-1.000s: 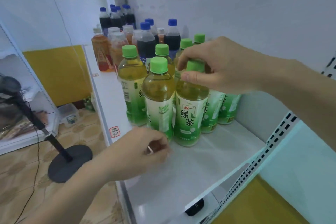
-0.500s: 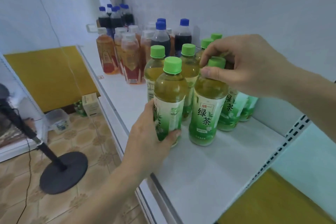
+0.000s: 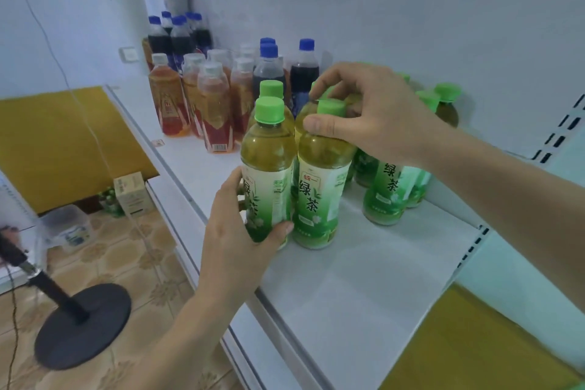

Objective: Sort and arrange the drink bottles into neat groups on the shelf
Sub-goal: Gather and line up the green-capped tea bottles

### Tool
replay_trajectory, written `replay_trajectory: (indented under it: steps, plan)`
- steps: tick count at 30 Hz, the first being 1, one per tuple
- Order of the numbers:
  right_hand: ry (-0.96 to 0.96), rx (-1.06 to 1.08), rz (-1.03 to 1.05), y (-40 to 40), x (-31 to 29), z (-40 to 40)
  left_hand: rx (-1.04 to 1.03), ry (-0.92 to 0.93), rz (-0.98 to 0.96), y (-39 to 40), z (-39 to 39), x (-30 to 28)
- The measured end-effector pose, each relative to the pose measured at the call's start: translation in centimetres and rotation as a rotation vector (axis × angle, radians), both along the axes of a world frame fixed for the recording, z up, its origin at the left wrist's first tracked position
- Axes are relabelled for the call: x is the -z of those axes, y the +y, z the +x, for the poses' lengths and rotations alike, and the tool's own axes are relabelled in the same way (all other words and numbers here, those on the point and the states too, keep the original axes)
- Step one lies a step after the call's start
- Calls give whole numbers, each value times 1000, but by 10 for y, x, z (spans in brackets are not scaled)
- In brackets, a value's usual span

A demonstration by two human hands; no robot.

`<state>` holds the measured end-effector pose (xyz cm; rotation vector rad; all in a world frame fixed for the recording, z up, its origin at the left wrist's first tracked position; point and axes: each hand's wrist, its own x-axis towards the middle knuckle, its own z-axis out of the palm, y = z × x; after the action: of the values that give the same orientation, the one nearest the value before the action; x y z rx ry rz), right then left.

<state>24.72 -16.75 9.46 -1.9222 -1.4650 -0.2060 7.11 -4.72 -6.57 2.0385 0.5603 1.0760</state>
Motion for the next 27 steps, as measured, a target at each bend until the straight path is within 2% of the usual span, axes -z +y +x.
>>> replay_trajectory:
  steps: [2, 5, 7, 10, 13, 15, 19, 21, 23, 25, 27]
  plan:
    - [167, -40, -9, -7, -6, 5, -91, -95, 93, -8, 0, 3]
    - [309, -56, 74, -26, -17, 17, -183, -284, 406, -28, -1, -1]
    - [303, -32, 106, -38, -23, 29, -88, -317, 528, -39, 5, -8]
    - [188, 40, 89, -57, -30, 49, 183, -227, 548, -60, 26, -17]
    - [-173, 144, 30, -75, -36, 66, 399, -61, 431, -88, 54, -28]
    - [-297, 168, -54, -79, -42, 77, 422, 49, 291, -104, 77, -36]
    - [-320, 191, -410, -73, -42, 94, 257, 136, -98, -111, 129, -43]
    - [-328, 139, -419, -69, -34, 95, 196, 156, -231, -108, 148, -39]
    - [-345, 97, -380, -68, -31, 96, 254, 138, -376, -106, 160, -31]
    - [-347, 88, -420, -68, -34, 96, 305, 133, -405, -105, 164, -21]
    - [-342, 66, -472, -66, -41, 97, 310, 145, -346, -102, 165, -12]
